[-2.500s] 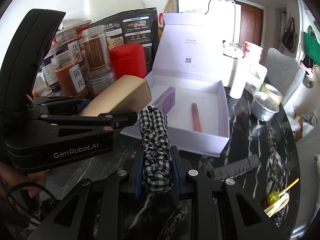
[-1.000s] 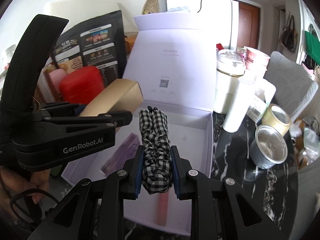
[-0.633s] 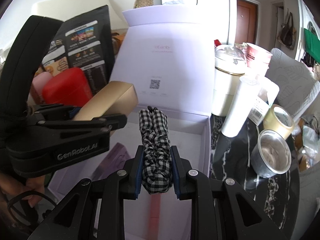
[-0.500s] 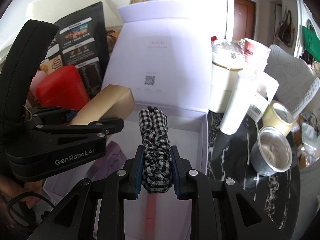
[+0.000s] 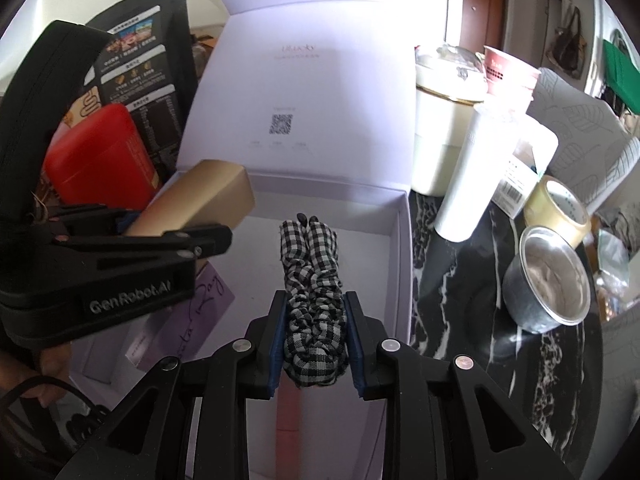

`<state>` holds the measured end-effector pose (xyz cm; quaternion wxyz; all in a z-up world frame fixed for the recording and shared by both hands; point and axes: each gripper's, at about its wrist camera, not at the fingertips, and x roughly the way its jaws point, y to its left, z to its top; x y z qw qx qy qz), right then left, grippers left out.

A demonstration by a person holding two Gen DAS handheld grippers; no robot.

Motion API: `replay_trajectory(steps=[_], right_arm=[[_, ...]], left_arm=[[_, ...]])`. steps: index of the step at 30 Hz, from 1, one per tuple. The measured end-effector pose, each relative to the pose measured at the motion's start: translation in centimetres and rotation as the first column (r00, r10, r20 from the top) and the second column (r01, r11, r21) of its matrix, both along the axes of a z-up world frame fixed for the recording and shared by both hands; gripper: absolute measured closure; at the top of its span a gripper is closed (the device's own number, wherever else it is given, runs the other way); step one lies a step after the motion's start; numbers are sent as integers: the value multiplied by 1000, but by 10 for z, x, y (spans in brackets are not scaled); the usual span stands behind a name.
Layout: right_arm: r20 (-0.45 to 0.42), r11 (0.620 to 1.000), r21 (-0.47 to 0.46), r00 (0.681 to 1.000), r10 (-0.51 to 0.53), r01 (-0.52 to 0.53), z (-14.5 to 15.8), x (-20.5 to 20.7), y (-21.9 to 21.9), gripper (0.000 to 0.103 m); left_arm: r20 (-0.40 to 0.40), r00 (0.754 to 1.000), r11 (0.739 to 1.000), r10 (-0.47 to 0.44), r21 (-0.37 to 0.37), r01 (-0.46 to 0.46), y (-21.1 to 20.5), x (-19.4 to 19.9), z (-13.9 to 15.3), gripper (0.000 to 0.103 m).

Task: Organize rigid objects
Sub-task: 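Open the right tool over the white box while the left tool releases the tan box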

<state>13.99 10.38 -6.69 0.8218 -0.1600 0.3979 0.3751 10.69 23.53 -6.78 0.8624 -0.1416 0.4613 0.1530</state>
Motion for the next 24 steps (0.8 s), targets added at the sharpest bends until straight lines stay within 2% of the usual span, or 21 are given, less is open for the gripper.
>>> replay_trajectory(steps=[2, 4, 7, 8, 9, 24], right_arm=[[-8, 1000, -3, 1000, -2, 2, 0, 1, -1, 74], [-7, 1000, -16, 1000, -10, 10, 0, 1, -1, 73], [0, 1000, -24, 1000, -16, 16, 2, -1, -4, 71], [1, 1000, -25, 1000, -18, 18, 3, -2, -4, 68], [3, 999, -26, 1000, -21, 21, 4, -3, -6, 66], [51, 999, 0, 998, -46, 46, 30, -17, -26, 66]], left_arm=[[-8, 1000, 1000, 3, -5, -3, 1, 0, -1, 59], [-22, 1000, 1000, 8, 13, -8, -1, -1, 0, 54], [-23, 1000, 999, 17, 42, -16, -4, -2, 3, 25], [-19, 1000, 999, 15, 42, -14, -5, -2, 4, 12], [-13, 1000, 999, 15, 42, -15, -5, -4, 6, 5], [18, 1000, 999, -3, 49, 3, -18, -19, 29, 4]])
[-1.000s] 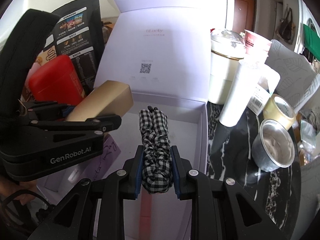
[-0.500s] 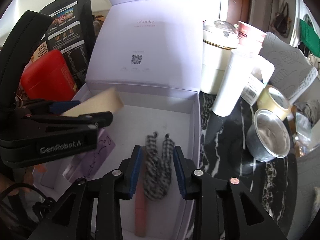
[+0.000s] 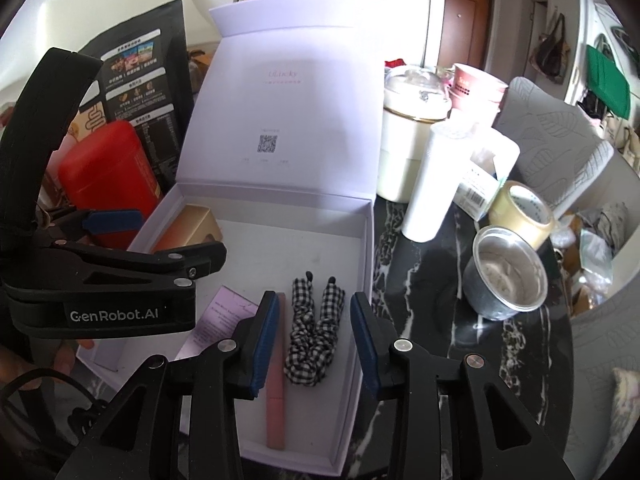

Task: Organize rigid objects
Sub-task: 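Open the right tool over the white box while the left tool releases the tan box, then withdraw both tools from the white box back over the table items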

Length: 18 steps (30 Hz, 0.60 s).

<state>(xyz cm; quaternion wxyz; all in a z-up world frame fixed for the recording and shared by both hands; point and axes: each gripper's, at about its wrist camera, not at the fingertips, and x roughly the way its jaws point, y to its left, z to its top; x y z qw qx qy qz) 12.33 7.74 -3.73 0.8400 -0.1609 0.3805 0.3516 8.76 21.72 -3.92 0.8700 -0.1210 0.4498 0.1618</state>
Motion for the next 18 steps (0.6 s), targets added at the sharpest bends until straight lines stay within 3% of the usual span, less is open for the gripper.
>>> replay_trajectory(steps=[18], right_arm=[[69, 997, 68, 996, -50, 45, 47, -22, -40, 66]], left_arm=[[84, 994, 996, -72, 58, 68, -43, -25, 57, 4]])
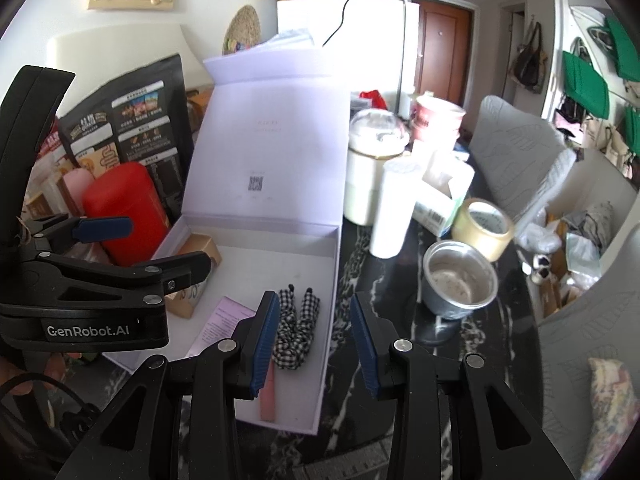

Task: Organize rigid objects
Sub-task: 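Withdraw both tools from the white box back over the table items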

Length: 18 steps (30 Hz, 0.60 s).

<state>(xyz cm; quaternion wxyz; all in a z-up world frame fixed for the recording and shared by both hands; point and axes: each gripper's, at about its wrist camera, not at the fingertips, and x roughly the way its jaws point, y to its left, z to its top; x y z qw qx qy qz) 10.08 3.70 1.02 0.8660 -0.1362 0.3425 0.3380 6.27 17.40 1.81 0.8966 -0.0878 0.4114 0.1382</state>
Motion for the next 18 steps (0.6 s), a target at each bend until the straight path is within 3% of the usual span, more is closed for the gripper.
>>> replay_trajectory(steps=[18], right_arm=[[119, 997, 45, 990, -74, 69, 51, -48, -65, 66]], left_arm=[[105, 990, 994, -96, 56, 90, -60, -44, 49, 4]])
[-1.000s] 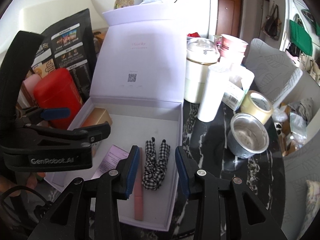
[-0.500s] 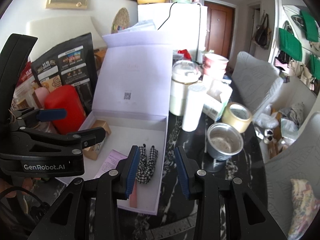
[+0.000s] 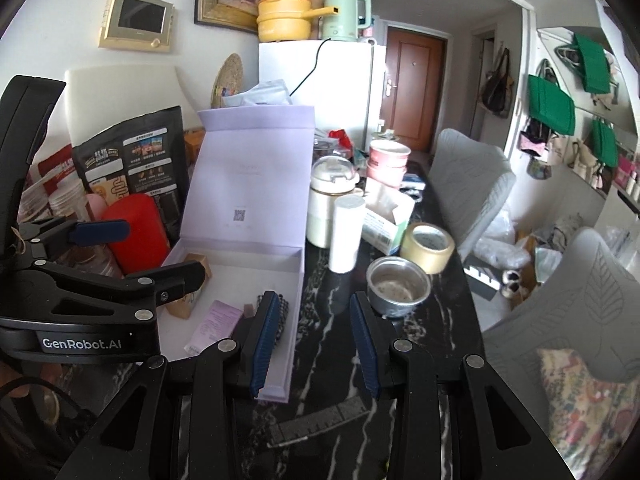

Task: Organize rigid objects
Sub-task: 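Withdraw both tools from the white box back over the table items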

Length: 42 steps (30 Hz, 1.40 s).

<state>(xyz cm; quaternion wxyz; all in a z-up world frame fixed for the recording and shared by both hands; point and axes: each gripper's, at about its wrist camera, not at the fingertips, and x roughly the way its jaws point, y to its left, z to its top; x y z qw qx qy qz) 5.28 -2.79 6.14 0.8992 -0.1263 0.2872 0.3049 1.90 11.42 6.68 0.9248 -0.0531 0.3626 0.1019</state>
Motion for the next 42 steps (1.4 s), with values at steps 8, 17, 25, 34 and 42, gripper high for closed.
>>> replay_trajectory(steps=[8, 17, 25, 34, 42], right_arm=[[43, 999, 5, 998, -55, 54, 12, -27, -34, 66], [68, 993, 15, 991, -115, 114, 17, -56, -67, 62], [72, 991, 13, 989, -133, 132, 9, -79, -83, 62], [68, 987, 6, 985, -160, 160, -3, -96, -99, 59], [35, 982, 4, 981, -190, 190, -19, -101, -111, 57]], left_arm=[[24, 998, 999, -52, 10, 52, -28, -18, 8, 4], [31, 993, 994, -110, 18, 109, -55, -38, 8, 4], [15, 989, 989, -150, 14, 150, -73, -50, -2, 4], [7, 982, 980, -191, 58, 191, -90, -59, -15, 4], [-15, 974, 974, -226, -16, 225, -96, -58, -32, 4]])
